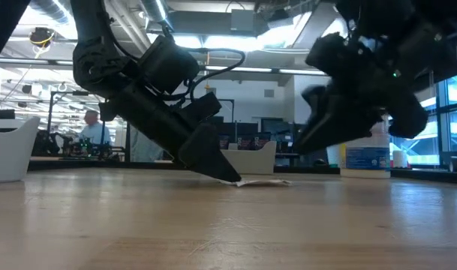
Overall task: Pick & Place Travel size toiletries
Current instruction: Put the bandage into the white bin
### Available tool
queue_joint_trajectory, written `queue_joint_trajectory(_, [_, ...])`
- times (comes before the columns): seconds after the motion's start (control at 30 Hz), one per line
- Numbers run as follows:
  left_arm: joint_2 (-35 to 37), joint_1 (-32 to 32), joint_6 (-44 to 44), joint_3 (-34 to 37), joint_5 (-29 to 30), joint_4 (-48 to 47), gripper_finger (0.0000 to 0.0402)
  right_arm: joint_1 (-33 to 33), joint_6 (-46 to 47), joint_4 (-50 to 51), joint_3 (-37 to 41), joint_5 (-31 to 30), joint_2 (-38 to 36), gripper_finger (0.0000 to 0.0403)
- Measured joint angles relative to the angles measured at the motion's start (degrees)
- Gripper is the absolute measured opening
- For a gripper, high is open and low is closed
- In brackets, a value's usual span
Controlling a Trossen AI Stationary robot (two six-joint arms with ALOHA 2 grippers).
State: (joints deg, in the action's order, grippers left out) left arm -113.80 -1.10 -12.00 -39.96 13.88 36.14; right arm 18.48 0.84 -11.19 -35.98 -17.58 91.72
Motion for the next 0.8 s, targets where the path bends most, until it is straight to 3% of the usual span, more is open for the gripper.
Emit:
queue_joint_trajectory(0.17, [0.0, -0.02, -0.46, 0.04, -0.07, 0.12, 0.0281, 2.25, -8.53, 7.18, -5.71, -8.62, 3.8, 0.0113])
queue_joint_trajectory(0.3, [0.0, -0.02, -0.68, 0.04, -0.12, 0.17, 0.0281, 2.8, -10.3, 11.34, -9.04, -14.35, 8.44, 0.0148])
queue_joint_trajectory(0.5, [0.0, -0.02, -0.71, 0.04, -0.12, 0.2, 0.0281, 2.96, -10.45, 12.53, -12.72, -12.45, 13.85, 0.0192])
queue_joint_trajectory(0.8, [0.0, -0.02, -0.76, 0.06, -0.34, 0.17, 0.0281, 3.17, -11.15, 13.65, -15.15, -22.24, 17.69, 0.0201])
